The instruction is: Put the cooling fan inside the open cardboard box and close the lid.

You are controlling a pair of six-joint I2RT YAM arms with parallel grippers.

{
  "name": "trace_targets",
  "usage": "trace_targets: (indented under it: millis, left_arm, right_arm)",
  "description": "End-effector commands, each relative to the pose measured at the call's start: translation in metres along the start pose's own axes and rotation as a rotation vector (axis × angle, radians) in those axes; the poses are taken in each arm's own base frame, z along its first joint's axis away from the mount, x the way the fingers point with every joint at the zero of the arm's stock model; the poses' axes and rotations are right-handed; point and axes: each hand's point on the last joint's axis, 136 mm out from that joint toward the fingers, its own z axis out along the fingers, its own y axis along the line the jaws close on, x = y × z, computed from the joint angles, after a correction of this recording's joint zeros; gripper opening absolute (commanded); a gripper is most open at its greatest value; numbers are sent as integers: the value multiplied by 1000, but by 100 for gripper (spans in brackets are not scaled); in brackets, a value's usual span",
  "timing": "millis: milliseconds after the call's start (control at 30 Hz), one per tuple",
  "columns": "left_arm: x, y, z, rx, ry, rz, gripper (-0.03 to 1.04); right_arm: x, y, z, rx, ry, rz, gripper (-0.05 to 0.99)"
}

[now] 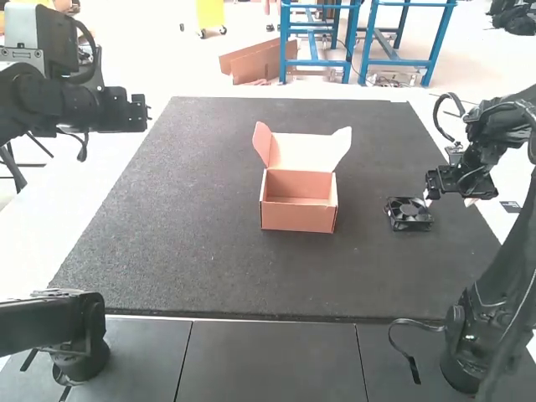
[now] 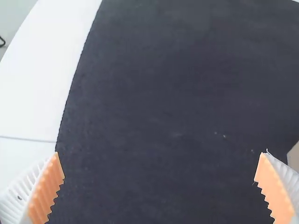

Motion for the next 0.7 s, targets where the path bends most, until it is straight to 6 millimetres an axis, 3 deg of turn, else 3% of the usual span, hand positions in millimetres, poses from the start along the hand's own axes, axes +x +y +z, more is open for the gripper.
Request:
trace_targets:
  millis: [0,200,667]
  left_arm:
    - [-6,6,-1,-38,-21,38,97]
    - [-7,7,-1,-46,-23,40,97]
    - [-3,8,1,-49,-14,45,97]
  right_arm:
    - [-17,-7,1,11,-37,18,90]
    - [-25,-11,16,28,-53,23,90]
    - [-21,-12,40,21,12,33,90]
